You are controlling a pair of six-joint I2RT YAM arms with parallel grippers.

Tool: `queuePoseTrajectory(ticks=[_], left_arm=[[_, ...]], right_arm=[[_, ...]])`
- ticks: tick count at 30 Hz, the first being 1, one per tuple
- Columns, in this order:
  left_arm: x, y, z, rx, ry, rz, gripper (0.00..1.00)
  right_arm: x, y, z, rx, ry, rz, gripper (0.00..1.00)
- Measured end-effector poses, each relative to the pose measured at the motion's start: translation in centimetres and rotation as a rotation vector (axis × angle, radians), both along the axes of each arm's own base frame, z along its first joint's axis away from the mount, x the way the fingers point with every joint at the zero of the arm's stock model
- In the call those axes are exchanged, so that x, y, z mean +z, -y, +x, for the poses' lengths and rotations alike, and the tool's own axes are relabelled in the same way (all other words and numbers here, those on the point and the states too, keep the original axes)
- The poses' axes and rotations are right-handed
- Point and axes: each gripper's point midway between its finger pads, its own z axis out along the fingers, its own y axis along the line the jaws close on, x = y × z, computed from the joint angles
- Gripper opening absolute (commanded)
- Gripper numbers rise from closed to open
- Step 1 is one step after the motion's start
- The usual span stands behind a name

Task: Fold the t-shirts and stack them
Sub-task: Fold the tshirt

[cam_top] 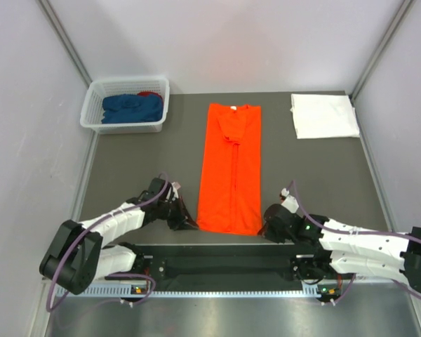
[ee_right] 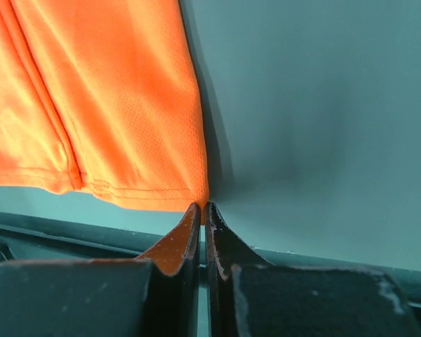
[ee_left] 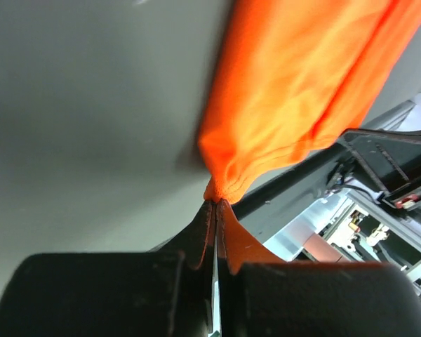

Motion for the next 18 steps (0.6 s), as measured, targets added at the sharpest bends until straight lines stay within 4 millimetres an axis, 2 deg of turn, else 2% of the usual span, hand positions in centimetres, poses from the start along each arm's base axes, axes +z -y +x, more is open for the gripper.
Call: queuePoseTrajectory(ticks=[10, 15, 18], left_arm=[[3.2, 2.0, 4.2, -0.003, 0.057, -0.022, 0.0], [4.1, 2.8, 6.3, -0.009, 0.047, 0.001, 0.0], [4.8, 3.2, 8.3, -0.008, 0.063, 0.022, 0.0]], right_arm=[[3.0, -0.8, 1.7, 0.038, 0.065, -0.061, 0.0], [4.5, -1.2, 3.8, 0.053, 0.107, -0.109, 0.0], [4.9, -0.3, 5.5, 0.033, 0.122, -0.141, 0.0]])
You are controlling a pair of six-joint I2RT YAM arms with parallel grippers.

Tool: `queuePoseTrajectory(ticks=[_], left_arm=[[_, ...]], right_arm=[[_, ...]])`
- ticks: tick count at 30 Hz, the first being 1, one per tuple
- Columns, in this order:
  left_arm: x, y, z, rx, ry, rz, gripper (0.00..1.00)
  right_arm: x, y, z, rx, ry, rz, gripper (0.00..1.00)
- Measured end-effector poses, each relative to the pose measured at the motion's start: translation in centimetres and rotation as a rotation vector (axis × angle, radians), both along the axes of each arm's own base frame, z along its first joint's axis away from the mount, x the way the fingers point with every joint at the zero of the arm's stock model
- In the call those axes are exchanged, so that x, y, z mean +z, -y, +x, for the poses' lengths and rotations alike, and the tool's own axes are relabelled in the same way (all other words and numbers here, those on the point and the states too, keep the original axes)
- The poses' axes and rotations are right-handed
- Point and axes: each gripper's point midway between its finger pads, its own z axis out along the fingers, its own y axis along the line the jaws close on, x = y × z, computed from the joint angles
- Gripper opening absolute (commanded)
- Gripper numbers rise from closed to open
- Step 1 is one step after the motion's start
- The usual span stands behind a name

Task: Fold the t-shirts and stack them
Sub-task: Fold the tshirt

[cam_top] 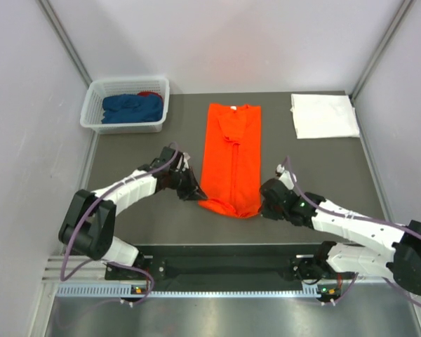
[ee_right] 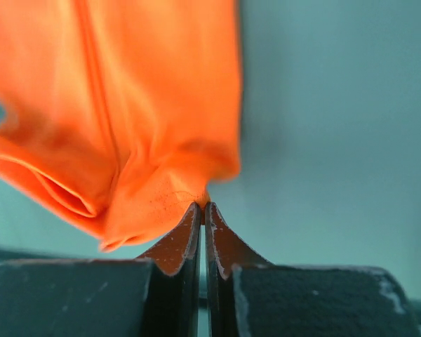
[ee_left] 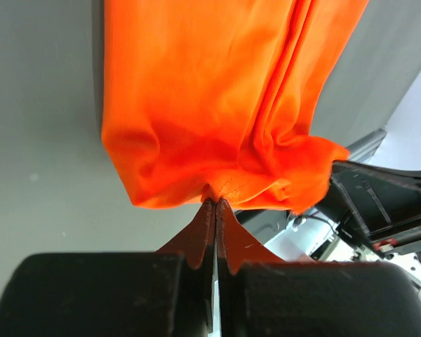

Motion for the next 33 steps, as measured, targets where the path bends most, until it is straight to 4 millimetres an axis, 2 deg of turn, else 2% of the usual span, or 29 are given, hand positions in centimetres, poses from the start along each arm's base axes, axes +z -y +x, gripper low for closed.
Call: queuePoseTrajectory(ticks=[6, 13, 16, 18, 26, 30, 33], left_arm=[[0.5, 0.0, 4.4, 0.027, 0.017, 0.026, 0.0], [1.8, -0.3, 9.7, 0.059, 0.037, 0.035, 0.0], [2.3, -0.6, 12.6, 0.079, 0.063, 0.026, 0.0], [2.2, -0.8, 13.8, 0.085, 0.064, 0.025, 0.0], [0.2, -1.3, 18.5, 0.092, 0.039, -0.002, 0.0], [-0.1, -1.3, 20.5, 0.077, 0.05, -0.018, 0.0], [0.1, -1.1, 21.1, 0.069, 0.062, -0.029, 0.0]], right_arm=[[1.2, 2.5, 4.2, -0.033, 0.029, -0.051, 0.0], [2.9, 2.0, 8.2, 0.024, 0.068, -0.095, 0.0], [3.5, 2.3, 10.7, 0.025, 0.08, -0.104, 0.0], [3.7, 2.5, 12.5, 0.029, 0.081, -0.113, 0.0], [2.8, 2.3, 18.2, 0.08, 0.055, -0.15, 0.0], [2.1, 2.8, 19.6, 0.089, 0.041, -0.165, 0.0], [1.7, 3.0, 20.1, 0.101, 0.037, -0.176, 0.0]])
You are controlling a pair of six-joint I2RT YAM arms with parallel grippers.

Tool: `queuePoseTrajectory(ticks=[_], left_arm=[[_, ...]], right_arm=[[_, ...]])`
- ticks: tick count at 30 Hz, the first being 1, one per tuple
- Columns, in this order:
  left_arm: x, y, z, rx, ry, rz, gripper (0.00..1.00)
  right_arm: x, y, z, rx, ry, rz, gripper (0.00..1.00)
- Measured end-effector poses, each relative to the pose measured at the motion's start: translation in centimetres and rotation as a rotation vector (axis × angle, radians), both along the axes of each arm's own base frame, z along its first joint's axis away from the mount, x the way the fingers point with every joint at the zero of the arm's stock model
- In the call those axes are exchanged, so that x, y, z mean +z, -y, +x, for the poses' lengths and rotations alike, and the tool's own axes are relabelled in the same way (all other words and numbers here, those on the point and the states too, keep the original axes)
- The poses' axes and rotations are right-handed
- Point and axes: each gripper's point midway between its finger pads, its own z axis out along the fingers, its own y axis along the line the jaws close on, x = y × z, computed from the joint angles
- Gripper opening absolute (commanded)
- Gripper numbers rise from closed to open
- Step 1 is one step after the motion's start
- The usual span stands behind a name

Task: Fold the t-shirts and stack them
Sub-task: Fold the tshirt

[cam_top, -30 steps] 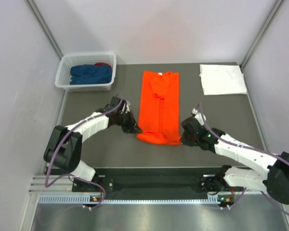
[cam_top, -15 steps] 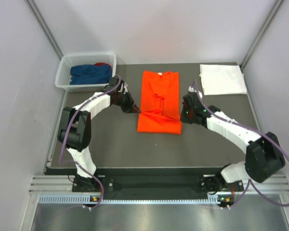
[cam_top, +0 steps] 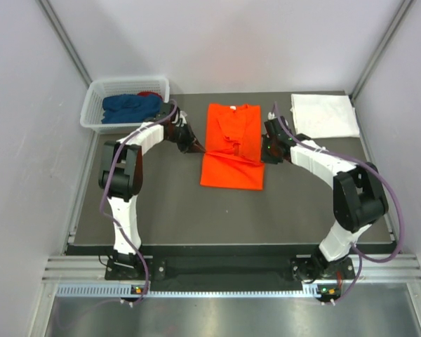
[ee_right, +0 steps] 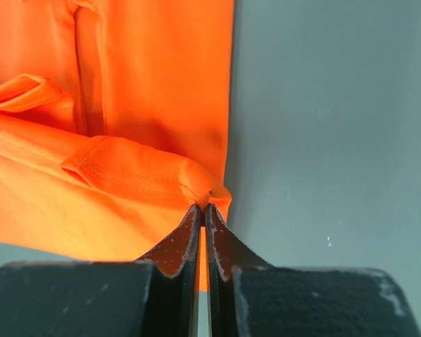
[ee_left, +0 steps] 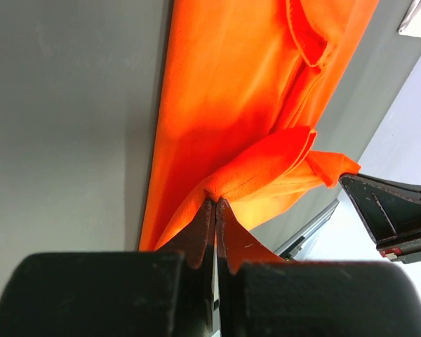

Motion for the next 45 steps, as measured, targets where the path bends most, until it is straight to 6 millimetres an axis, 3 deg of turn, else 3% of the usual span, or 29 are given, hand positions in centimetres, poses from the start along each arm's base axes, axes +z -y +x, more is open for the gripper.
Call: queuePoseTrajectory(ticks=[17, 29, 45], left_arm=[[-0.9, -0.8, 3.9, 0.019, 0.019, -0.026, 0.0], [-0.4, -0.2, 5.1, -0.008, 0.048, -0.102, 0.0], [-1.9, 0.1, 6.0, -0.014, 0.035, -0.119, 0.01]], right_arm=[[1.7, -1.0, 5.4, 0.024, 0.054, 0.005, 0.0], [0.3, -0.6, 6.7, 0.008, 0.028, -0.014, 0.0], [-0.5, -0.3, 8.5, 0.001, 0.026, -0.027, 0.04]])
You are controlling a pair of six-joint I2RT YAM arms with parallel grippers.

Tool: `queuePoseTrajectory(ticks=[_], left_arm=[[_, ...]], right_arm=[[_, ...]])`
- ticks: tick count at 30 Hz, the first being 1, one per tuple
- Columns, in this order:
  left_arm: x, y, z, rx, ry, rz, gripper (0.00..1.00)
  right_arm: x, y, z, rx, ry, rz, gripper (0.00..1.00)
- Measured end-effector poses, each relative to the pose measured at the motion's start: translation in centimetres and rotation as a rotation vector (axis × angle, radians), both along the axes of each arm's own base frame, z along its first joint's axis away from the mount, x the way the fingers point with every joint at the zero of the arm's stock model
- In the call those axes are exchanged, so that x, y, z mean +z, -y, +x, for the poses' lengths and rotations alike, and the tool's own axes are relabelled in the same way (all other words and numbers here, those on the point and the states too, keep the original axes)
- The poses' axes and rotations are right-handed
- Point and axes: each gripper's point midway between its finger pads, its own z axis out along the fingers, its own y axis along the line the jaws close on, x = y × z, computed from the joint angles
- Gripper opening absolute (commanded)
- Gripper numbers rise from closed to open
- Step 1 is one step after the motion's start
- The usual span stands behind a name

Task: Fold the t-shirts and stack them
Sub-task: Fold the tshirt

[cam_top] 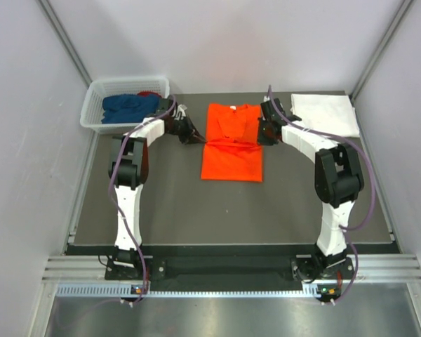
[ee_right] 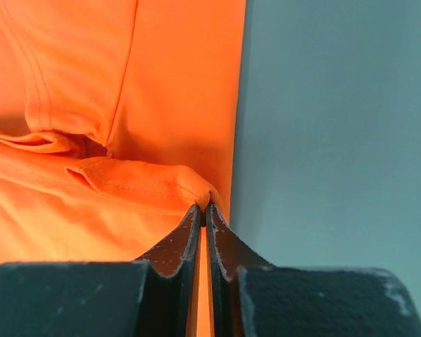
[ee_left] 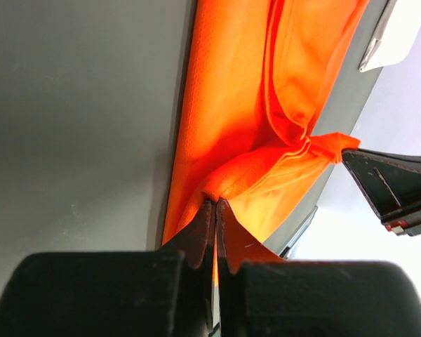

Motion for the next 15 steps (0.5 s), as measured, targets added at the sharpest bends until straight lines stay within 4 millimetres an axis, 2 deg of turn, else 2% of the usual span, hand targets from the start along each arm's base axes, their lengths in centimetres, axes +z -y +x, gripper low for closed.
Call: queuePoseTrajectory(ticks=[8, 10, 11, 12, 15], left_arm=[[0.6, -0.3, 1.0, 0.015, 0.033, -0.019, 0.0], [0.8, -0.2, 1.2, 0.018, 0.038, -0.029, 0.06], [0.9, -0.2, 1.3, 0.018, 0.044, -0.034, 0.09], [1.0, -0.2, 1.4, 0.017, 0.049, -0.038, 0.13], [1.1, -0.1, 1.6, 0.017, 0.055, -0.044, 0.19]], right_arm=[[0.0, -0.2, 1.0, 0.0, 0.007, 0.01, 0.04], [0.2, -0.3, 1.2, -0.001, 0.014, 0.012, 0.04], [0.2, -0.3, 1.2, -0.001, 0.014, 0.013, 0.06], [0.1, -0.3, 1.2, -0.002, 0.012, 0.013, 0.14], [-0.2, -0.3, 1.2, -0.008, 0.003, 0.015, 0.23]])
